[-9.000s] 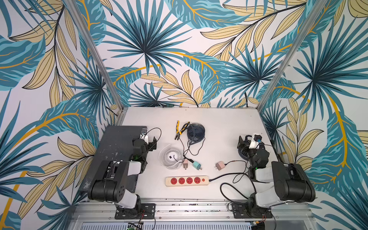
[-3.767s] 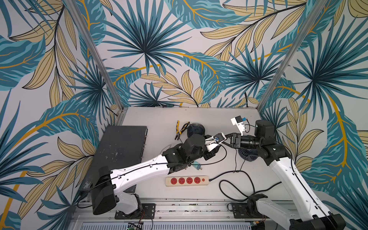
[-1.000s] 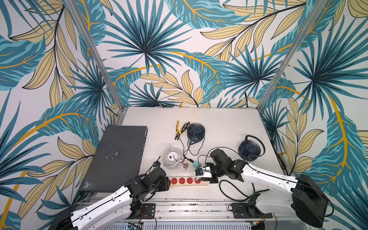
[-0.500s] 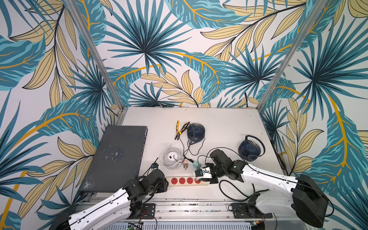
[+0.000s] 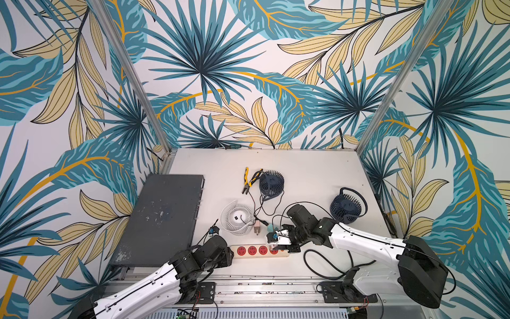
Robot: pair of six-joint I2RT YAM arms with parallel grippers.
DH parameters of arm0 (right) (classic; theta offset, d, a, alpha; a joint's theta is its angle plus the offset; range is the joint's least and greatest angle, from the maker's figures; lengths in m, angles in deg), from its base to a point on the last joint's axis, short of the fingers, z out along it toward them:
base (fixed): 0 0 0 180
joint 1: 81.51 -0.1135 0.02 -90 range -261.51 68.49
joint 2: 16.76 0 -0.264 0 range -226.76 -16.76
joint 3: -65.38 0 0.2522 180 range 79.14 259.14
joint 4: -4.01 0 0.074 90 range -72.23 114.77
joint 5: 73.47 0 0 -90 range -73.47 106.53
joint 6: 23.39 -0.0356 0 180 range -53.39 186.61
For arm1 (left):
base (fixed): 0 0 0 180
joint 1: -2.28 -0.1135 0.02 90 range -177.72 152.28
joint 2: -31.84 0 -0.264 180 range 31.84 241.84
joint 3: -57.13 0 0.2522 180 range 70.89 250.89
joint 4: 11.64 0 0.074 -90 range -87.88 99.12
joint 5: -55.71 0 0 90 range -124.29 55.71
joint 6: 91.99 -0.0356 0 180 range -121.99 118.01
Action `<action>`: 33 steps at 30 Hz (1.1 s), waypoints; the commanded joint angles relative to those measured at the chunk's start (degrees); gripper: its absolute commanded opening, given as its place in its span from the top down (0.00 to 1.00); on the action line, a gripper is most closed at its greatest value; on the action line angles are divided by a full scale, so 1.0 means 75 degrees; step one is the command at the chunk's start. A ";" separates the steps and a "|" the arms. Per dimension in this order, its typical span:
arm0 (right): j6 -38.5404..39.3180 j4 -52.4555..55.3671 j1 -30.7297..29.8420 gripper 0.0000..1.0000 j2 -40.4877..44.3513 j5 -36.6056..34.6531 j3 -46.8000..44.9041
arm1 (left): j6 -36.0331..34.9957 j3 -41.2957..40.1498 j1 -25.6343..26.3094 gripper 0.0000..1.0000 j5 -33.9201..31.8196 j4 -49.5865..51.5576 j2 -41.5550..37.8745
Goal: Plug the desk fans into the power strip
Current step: Insert the plug into the socket.
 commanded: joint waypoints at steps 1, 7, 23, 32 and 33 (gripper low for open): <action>0.0127 0.0755 0.0044 1.00 -0.0421 -0.1582 -0.0574 | -0.0040 -0.0145 -0.0029 0.46 -0.0114 -0.0150 -0.0070; 0.0106 0.0780 0.0045 1.00 -0.0557 -0.1756 -0.0677 | -0.0042 -0.0162 -0.0029 0.46 -0.0140 -0.0164 -0.0067; 0.0307 0.1406 0.0047 1.00 -0.1079 -0.2274 -0.0963 | -0.0249 -0.0029 -0.0028 0.46 0.0013 -0.0104 -0.0255; 0.0392 0.1214 0.0044 1.00 0.0232 -0.2714 -0.2156 | -0.0365 -0.0047 -0.0029 0.46 0.0096 -0.0118 -0.0341; 0.0322 0.1146 0.0054 1.00 0.0239 -0.2788 -0.2216 | -0.0398 -0.0027 -0.0029 0.46 0.0083 -0.0095 -0.0355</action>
